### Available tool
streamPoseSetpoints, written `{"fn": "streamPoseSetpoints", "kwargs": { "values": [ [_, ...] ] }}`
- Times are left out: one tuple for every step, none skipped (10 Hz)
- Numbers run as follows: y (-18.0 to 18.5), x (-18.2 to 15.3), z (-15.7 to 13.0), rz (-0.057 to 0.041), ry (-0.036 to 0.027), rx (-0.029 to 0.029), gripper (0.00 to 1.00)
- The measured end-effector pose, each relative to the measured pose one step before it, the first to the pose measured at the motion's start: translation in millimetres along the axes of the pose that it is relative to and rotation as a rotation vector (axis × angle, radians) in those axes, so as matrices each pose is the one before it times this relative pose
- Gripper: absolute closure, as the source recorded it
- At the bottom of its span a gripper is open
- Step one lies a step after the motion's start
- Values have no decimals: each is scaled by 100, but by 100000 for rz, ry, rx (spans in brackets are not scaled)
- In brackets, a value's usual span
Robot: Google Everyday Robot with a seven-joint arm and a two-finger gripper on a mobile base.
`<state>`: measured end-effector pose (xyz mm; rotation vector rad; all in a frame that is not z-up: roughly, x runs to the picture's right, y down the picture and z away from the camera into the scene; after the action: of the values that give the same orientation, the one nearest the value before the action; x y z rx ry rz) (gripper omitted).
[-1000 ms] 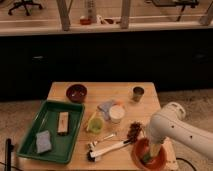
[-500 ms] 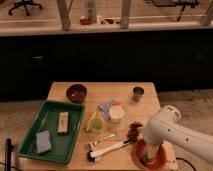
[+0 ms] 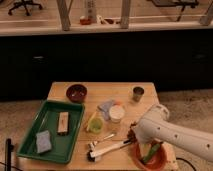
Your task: Place brush in paper cup
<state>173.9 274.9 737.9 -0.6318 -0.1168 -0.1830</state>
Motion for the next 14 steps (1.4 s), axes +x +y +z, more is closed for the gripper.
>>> {"fn": "streamPoseSetpoints", "kwargs": {
  "values": [
    [-293,-434,339,51,-820,-221,20],
    [-202,-357,379,368,-904,50,20],
    [-159,-607,509,458,-1427,-93,20],
    [-280,-837,610,-641,-1175,-290,20],
    [-240,-753,454,-646,-996,-356,20],
    [-187,-786,496,-387,-980,-641,20],
    [2,-392,333,-98,-446,-583,20],
    [-221,-408,12,-529,-293,-193,20],
    [37,-151,-49,-266,225,-848,20],
    [-40,-38,-245,-336,246,-547,20],
    [-33,16,-215,-279,249,-281,20],
    [-84,-9,-266,-289,261,-309,20],
    [-115,-116,-347,-423,274,-449,20],
    [-121,-170,-270,-454,61,-285,20]
  ]
}}
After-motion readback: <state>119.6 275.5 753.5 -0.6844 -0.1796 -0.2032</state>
